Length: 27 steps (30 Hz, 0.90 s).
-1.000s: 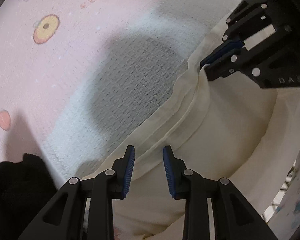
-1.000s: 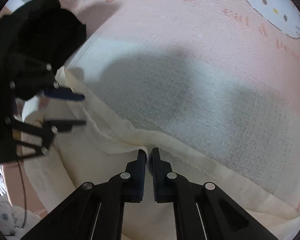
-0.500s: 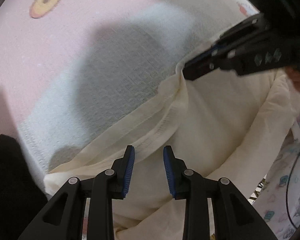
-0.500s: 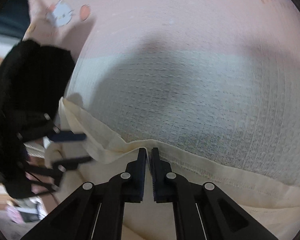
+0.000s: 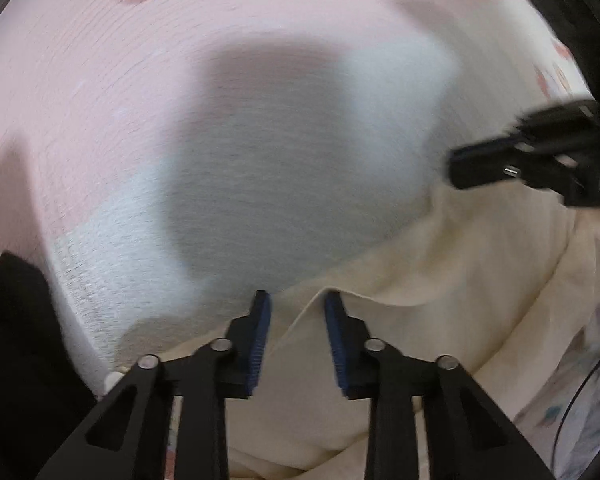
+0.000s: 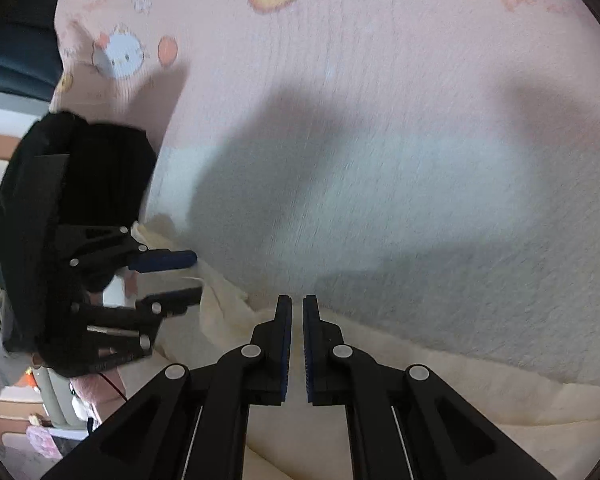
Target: Fold clothes
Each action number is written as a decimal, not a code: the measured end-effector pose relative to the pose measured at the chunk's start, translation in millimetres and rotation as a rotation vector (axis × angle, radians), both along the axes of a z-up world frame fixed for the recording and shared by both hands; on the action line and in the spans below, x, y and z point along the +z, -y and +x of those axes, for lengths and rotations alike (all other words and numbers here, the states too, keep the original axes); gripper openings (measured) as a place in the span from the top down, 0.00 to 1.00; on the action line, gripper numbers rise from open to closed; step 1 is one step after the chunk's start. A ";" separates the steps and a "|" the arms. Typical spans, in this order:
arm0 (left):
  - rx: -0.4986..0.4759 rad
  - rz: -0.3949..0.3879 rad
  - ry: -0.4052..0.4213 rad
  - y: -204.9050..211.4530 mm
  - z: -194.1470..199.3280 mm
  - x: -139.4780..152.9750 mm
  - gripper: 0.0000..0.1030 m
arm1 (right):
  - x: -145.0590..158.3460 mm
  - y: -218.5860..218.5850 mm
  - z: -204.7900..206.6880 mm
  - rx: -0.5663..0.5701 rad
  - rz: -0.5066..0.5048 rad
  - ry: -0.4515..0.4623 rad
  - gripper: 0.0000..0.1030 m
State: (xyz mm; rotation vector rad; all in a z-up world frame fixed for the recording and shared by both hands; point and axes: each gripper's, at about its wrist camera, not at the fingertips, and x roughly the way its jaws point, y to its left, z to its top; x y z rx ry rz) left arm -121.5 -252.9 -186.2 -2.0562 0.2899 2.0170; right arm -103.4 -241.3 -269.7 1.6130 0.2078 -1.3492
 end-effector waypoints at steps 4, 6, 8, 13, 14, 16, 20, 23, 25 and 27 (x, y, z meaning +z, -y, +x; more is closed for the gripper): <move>-0.001 -0.045 -0.001 2.3 -8.2 -0.8 0.80 | 24.3 -6.7 2.1 0.056 -0.026 -0.095 0.96; 0.016 -0.040 0.011 1.1 -7.5 2.7 0.80 | 41.0 -17.7 10.3 0.091 -0.053 -0.166 0.92; 0.034 -0.035 0.023 -0.2 -6.7 6.4 0.80 | 53.6 -29.9 22.2 0.120 -0.035 -0.268 0.72; 0.104 0.017 0.057 2.3 2.3 22.9 0.79 | 57.4 -64.3 49.1 0.139 0.072 -0.360 0.58; 0.129 0.040 0.057 4.8 6.7 29.2 0.78 | 55.7 -72.4 47.1 0.081 0.073 -0.317 0.58; 0.203 0.074 0.061 9.6 16.1 34.8 0.78 | 54.5 -97.4 41.8 -0.062 0.037 -0.228 0.58; 0.355 0.141 0.071 19.3 35.0 45.2 0.59 | 54.0 -133.2 36.2 -0.265 0.055 -0.202 0.56; 0.469 0.191 0.078 26.5 49.2 53.1 0.37 | 53.9 -153.3 31.8 -0.409 0.076 -0.160 0.48; 0.545 0.225 0.083 31.4 58.7 58.3 0.37 | 48.2 -165.4 26.8 -0.535 0.056 -0.056 0.46; 0.680 0.310 0.114 37.2 70.1 52.7 0.37 | 41.2 -176.3 22.5 -0.656 0.022 0.049 0.45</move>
